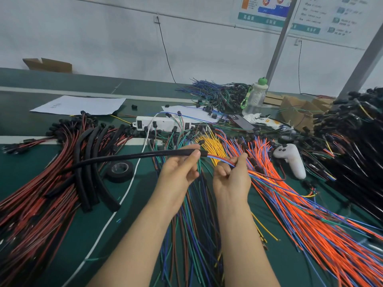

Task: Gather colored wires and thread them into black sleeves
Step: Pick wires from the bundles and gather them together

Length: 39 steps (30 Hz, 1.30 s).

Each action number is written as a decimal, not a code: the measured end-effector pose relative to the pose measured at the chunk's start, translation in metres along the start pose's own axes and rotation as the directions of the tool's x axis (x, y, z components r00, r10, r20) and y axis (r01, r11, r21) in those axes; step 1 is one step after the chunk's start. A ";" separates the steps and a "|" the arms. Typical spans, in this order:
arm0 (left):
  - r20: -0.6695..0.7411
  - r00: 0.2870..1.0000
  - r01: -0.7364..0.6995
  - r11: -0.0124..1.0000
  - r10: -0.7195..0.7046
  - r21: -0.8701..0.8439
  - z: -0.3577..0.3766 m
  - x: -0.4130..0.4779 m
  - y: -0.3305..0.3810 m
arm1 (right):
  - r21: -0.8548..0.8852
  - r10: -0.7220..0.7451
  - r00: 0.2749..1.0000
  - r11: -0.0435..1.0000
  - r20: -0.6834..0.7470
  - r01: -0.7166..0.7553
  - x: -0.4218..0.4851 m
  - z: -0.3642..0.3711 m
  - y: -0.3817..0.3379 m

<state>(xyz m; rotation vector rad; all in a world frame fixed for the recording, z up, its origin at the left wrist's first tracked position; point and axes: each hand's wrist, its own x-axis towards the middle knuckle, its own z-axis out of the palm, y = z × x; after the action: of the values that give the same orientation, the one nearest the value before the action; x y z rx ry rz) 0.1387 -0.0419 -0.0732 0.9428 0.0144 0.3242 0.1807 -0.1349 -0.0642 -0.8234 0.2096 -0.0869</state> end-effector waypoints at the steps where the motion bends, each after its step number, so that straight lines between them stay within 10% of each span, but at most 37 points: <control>1: 0.025 0.999 0.033 0.997 -0.032 -0.072 -0.004 0.001 0.003 | 0.247 0.099 0.995 0.964 -0.002 -0.096 0.003 0.003 -0.002; 5: 0.068 0.997 0.067 0.938 -0.047 -0.341 -0.015 0.003 0.013 | 0.401 0.204 0.978 0.894 0.035 -0.201 0.003 0.003 -0.004; 24: -0.055 0.995 0.065 0.945 -0.087 -0.320 -0.009 0.004 0.004 | 0.238 0.004 0.999 0.971 -0.033 0.004 0.007 0.002 -0.001; 31: -0.058 0.983 0.151 0.953 -0.171 -0.263 0.003 0.001 -0.016 | 0.585 0.062 0.980 0.795 0.187 -0.162 0.007 0.003 -0.001; 39: -0.042 0.994 0.093 0.972 -0.104 -0.217 0.004 0.000 -0.015 | 0.242 -0.060 0.993 0.970 0.102 0.034 0.010 0.009 0.012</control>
<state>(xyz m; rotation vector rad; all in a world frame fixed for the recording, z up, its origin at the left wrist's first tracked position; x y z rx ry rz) 0.1433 -0.0528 -0.0828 0.7161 0.0731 0.2530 0.1923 -0.1222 -0.0683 -0.5897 0.0747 -0.1093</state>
